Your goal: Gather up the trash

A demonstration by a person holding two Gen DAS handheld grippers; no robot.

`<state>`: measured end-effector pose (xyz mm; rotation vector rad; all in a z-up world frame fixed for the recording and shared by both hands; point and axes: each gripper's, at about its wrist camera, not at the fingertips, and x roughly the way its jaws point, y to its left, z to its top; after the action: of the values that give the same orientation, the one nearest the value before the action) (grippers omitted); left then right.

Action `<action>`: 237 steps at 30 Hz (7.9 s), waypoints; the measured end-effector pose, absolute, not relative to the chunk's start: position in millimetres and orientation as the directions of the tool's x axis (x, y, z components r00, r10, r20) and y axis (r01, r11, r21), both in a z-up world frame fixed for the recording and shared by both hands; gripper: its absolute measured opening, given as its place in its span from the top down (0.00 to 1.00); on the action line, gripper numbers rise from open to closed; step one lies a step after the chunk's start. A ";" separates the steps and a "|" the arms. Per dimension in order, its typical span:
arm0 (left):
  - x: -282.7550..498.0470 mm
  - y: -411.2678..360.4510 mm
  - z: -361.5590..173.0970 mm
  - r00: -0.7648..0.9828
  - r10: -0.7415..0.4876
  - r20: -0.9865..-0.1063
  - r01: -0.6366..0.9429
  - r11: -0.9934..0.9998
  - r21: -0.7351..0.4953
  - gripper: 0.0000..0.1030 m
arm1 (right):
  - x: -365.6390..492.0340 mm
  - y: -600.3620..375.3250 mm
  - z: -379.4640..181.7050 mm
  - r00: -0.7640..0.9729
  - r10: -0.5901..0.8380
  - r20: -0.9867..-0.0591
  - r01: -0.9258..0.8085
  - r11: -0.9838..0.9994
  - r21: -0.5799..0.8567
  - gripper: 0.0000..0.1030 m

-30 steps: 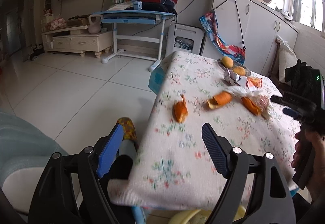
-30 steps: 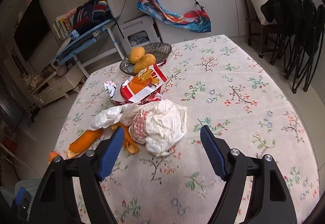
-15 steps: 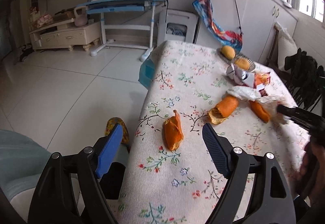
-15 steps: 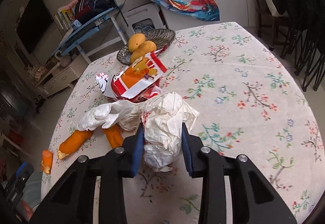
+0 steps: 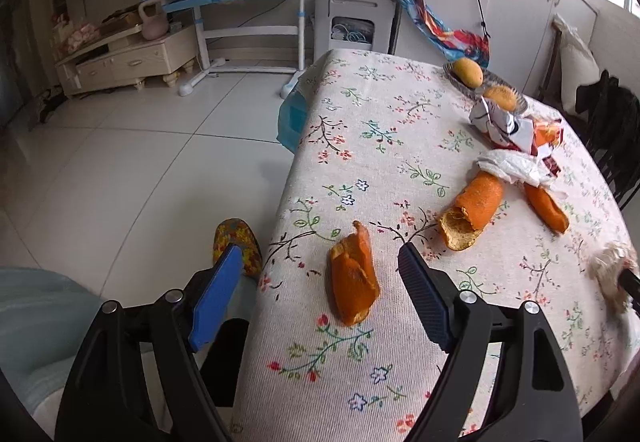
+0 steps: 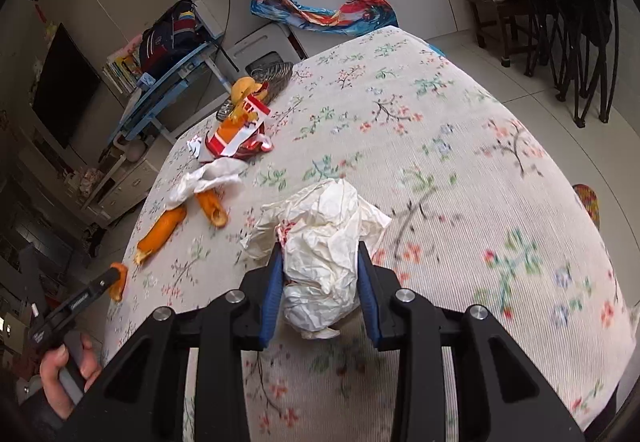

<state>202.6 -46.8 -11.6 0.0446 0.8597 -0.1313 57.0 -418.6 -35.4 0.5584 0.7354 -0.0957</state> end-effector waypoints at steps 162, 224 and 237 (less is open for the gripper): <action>262.2 -159.3 -27.3 0.541 -0.166 -0.824 0.344 0.938 0.037 0.07 | 198.9 -403.1 -43.3 0.552 -0.176 -0.815 0.292 0.956 -0.009 0.07; 263.2 -158.1 -27.1 0.540 -0.166 -0.825 0.345 0.938 0.037 0.07 | 198.4 -403.8 -43.4 0.555 -0.177 -0.813 0.291 0.957 -0.010 0.07; 263.2 -157.9 -27.1 0.540 -0.166 -0.825 0.345 0.938 0.037 0.07 | 199.0 -403.6 -43.5 0.555 -0.178 -0.813 0.290 0.957 -0.011 0.07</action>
<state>263.2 -157.9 -27.1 0.2045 0.9540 -0.3061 199.0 -403.6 -43.5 0.1300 0.9432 -0.2772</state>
